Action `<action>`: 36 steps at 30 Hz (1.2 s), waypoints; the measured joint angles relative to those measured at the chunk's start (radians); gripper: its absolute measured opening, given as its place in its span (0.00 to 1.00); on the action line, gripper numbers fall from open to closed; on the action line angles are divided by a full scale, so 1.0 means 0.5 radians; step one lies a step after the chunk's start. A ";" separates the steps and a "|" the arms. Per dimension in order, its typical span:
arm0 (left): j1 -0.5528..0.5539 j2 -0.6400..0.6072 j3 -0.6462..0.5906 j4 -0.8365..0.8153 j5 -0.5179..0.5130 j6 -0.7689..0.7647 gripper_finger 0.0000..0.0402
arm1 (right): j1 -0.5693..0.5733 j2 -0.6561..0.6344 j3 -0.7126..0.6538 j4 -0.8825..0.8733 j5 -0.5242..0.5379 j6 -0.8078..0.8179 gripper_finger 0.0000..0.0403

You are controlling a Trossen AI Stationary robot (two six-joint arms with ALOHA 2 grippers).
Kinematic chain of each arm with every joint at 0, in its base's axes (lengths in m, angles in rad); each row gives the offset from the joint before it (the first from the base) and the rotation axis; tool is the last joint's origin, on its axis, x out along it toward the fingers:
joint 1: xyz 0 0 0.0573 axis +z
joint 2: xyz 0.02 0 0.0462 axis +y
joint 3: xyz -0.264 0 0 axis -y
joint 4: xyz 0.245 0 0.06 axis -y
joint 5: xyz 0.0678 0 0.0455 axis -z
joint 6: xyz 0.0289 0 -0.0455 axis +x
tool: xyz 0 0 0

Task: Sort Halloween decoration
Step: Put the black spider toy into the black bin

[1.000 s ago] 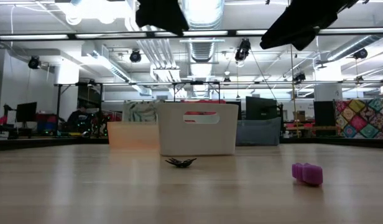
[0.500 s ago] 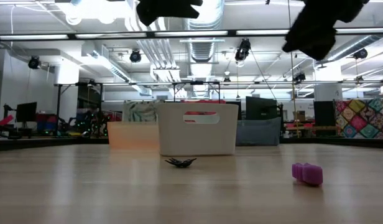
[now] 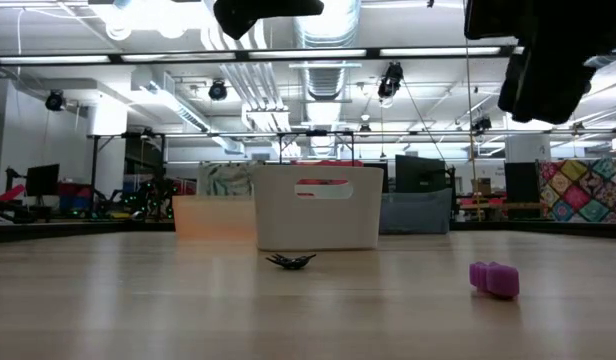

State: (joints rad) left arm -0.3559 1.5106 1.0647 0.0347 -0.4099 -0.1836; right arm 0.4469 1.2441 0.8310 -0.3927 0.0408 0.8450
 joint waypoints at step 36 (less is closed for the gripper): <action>-0.287 0.580 0.001 -0.067 0.006 -0.182 0.35 | 0.254 0.137 0.040 -0.254 0.515 -0.495 0.19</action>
State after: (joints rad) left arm -0.4994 1.8007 1.0653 0.0010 -0.4068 -0.2746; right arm 0.5737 1.3128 0.8512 -0.5199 0.2981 0.5973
